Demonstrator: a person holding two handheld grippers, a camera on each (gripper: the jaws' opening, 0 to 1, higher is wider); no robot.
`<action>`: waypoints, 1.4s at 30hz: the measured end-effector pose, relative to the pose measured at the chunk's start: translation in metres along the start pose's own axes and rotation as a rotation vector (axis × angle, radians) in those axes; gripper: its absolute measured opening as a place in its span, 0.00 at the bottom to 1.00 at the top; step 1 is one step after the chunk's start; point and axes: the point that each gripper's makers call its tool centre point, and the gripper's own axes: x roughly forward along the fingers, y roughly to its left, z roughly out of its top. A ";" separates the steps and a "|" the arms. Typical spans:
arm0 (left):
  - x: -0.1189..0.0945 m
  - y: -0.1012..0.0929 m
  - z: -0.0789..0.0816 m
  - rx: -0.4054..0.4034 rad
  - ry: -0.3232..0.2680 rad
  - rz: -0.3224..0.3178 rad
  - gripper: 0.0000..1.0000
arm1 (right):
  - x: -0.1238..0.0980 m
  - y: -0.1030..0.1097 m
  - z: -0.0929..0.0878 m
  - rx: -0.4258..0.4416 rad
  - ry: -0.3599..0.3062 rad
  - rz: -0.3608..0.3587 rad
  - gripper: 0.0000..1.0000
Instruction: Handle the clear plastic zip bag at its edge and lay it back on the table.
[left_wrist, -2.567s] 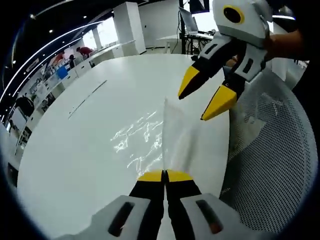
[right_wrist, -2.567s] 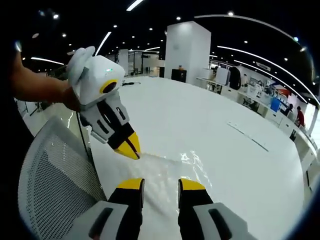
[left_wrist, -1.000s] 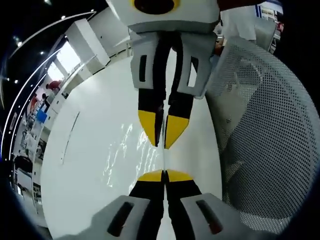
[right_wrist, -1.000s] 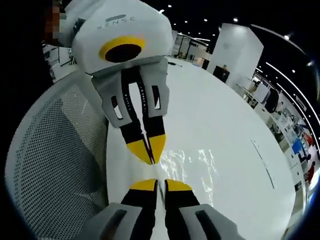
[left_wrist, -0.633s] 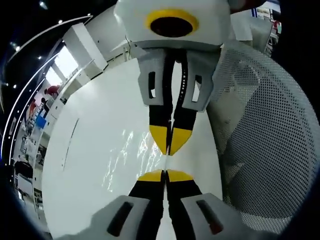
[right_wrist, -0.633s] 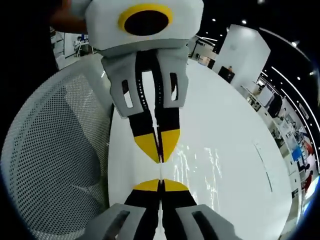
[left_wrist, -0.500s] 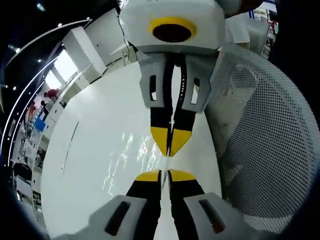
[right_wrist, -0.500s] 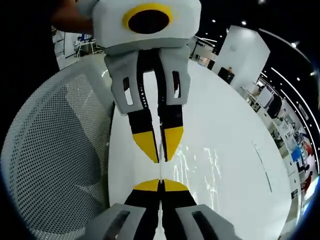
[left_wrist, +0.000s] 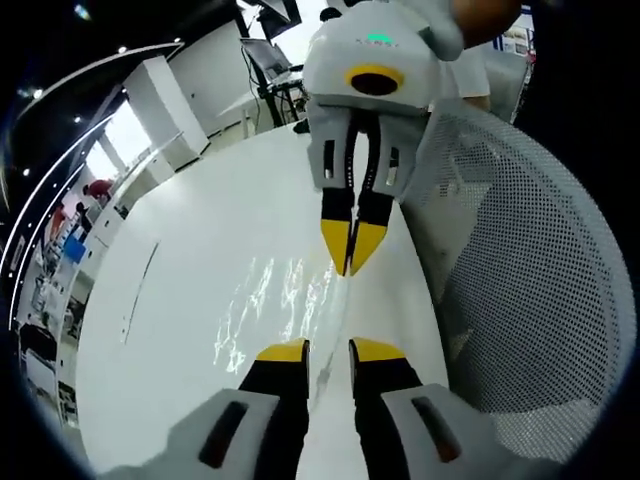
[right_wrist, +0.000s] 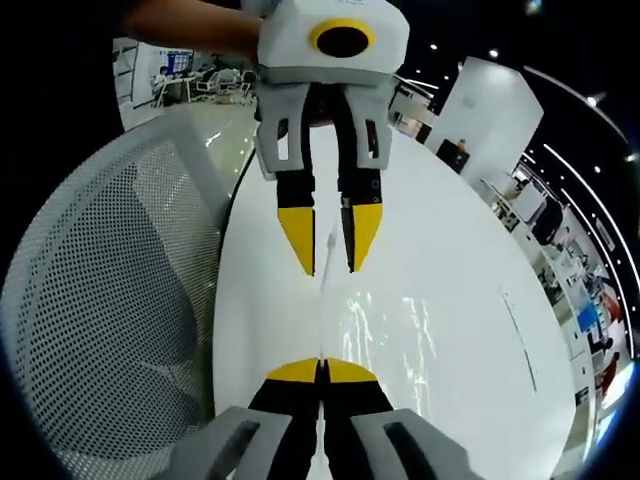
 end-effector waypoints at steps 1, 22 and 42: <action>-0.002 0.001 -0.004 0.004 0.008 -0.003 0.13 | -0.001 0.000 0.000 -0.001 -0.001 -0.002 0.00; 0.000 0.008 -0.025 0.055 0.014 -0.040 0.09 | -0.005 -0.002 -0.002 -0.036 -0.002 -0.007 0.00; 0.014 0.001 -0.026 0.107 0.004 -0.050 0.00 | -0.005 0.001 -0.006 -0.002 0.001 -0.013 0.00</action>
